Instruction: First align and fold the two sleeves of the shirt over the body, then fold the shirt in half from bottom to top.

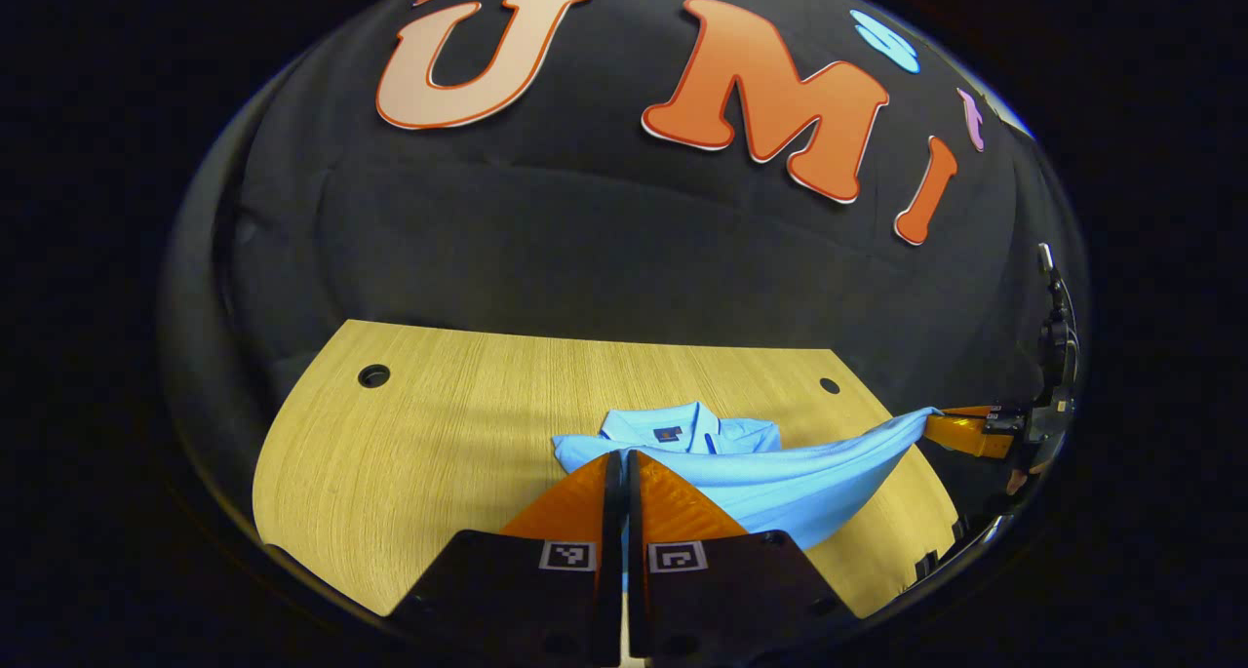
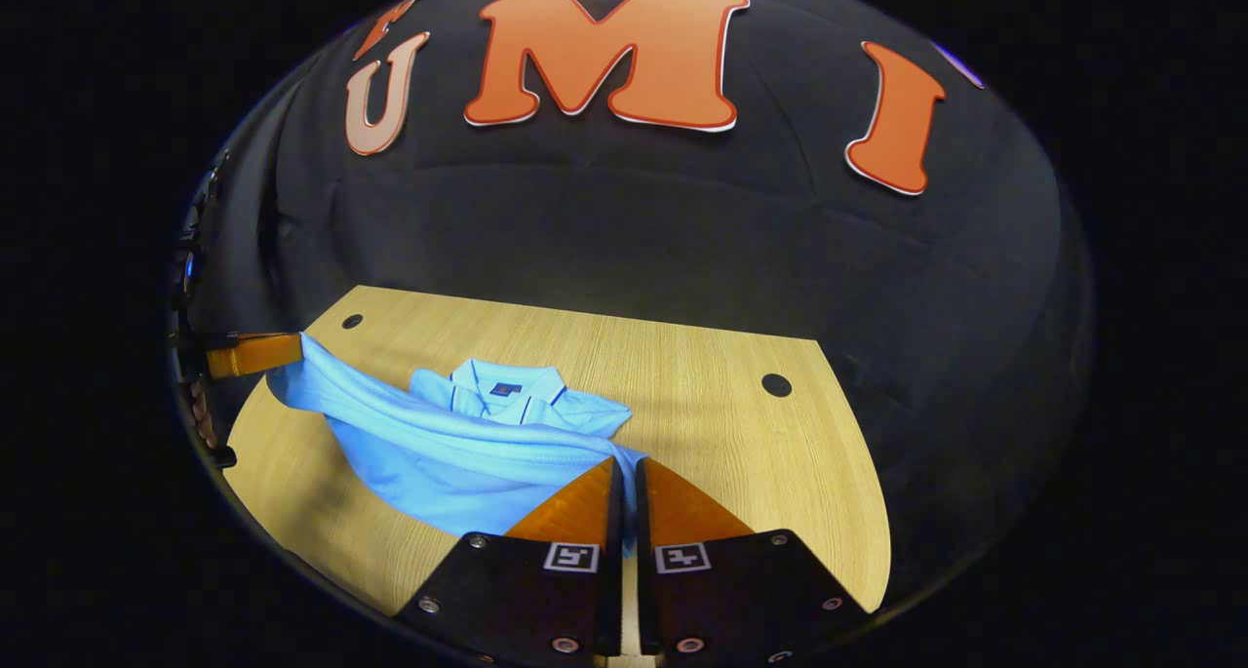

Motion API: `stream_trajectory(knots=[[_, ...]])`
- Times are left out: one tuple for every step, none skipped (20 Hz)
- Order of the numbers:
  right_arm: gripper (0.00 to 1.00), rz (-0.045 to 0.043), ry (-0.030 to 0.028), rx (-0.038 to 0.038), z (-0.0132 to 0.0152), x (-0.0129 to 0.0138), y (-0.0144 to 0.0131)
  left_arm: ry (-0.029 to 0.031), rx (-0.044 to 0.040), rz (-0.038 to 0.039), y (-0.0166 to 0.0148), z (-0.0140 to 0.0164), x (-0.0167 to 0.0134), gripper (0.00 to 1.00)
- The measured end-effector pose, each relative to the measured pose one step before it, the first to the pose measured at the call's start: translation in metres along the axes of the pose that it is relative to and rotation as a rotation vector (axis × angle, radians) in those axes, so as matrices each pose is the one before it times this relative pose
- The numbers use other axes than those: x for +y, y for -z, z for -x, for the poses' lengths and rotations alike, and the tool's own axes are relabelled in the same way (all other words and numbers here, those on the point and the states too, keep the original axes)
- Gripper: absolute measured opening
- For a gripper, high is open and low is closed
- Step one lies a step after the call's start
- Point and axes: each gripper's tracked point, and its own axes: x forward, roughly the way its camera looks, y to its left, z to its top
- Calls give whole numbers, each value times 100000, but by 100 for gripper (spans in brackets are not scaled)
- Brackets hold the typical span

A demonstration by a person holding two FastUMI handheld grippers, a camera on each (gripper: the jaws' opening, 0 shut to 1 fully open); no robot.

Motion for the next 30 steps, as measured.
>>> stream_trajectory(knots=[[7,551,512,1022,-1336,-19,-345,221,1102,114,-253,-1467,459,6],[7,873,217,1303,-1563,125,-346,346,1454,258,-137,-1678,480,6],[7,880,401,1501,-1433,-39,-199,64,1413,135,-86,-1654,562,6],[7,931,113,1195,-1475,59,-159,72,1188,-178,-206,-1548,496,6],[7,985,-110,942,-1516,171,-182,-694,814,-705,-91,-1452,567,6],[7,1036,-142,735,-1436,229,-210,-638,1282,-1222,109,-1582,567,6],[7,2329,-209,1122,-1460,312,-27,-248,1513,-2085,420,-1500,445,6],[7,2873,2238,252,-1257,-168,-255,-1264,356,-2823,87,-1208,582,6],[11,2831,1486,-456,-1142,-179,-292,-2198,-1333,-2748,-452,-1213,693,8],[17,1444,2333,-744,-760,-160,-416,-3016,-2372,-2243,-852,-868,602,19],[26,400,1449,-594,-351,-8,-285,-913,-1805,-1508,-389,-251,-170,23],[32,-576,-185,-265,92,141,-49,-1215,-1261,-1488,-399,57,-123,40],[39,-381,215,284,71,-6,106,-118,-962,-608,-293,302,-256,57],[43,39,90,-255,358,-115,-102,507,-863,354,-418,430,-424,74],[54,-270,332,-817,420,-234,-220,-127,-1199,1163,-465,376,-322,83],[58,-1104,108,-1432,618,-180,-341,-98,-775,990,-376,721,-209,92],[70,-1834,-74,-2130,777,37,-388,-522,-670,957,-167,607,19,98],[72,-1841,-317,-1943,678,-2,-521,-246,-699,516,-322,867,-68,99],[81,-1568,-706,-1886,1226,-319,-354,-562,-1308,189,-560,1085,-223,99],[84,-871,-204,-2204,1144,-296,-670,-556,-2112,-107,-783,1192,-206,99],[88,-464,189,-2306,1081,-281,-515,-510,-2505,-344,-862,1288,-245,99],[90,-228,180,-2215,1214,-253,-632,-525,-2159,-581,-915,1379,-286,100],[92,-177,435,-2386,1409,-366,-490,-288,-2367,-618,-858,1475,-382,98],[92,-8,344,-2349,1467,-362,-530,191,-2877,-503,-1041,1369,-556,98],[94,53,377,-2231,1279,-307,-439,151,-3130,-67,-884,1620,-327,98],[94,7,506,-1958,1464,-336,-384,179,-2284,64,-927,1744,-497,98],[95,-256,113,-2110,1555,-320,-305,-677,-2616,154,-917,1579,-426,98],[95,-302,94,-2156,1417,-297,-248,-37,-2546,-32,-806,1420,-570,98],[96,-249,-36,-2173,1325,-182,-212,-813,-2814,-373,-889,1459,-528,98],[96,177,104,-2087,1405,-121,-268,-292,-2713,-597,-899,1222,-598,98]])
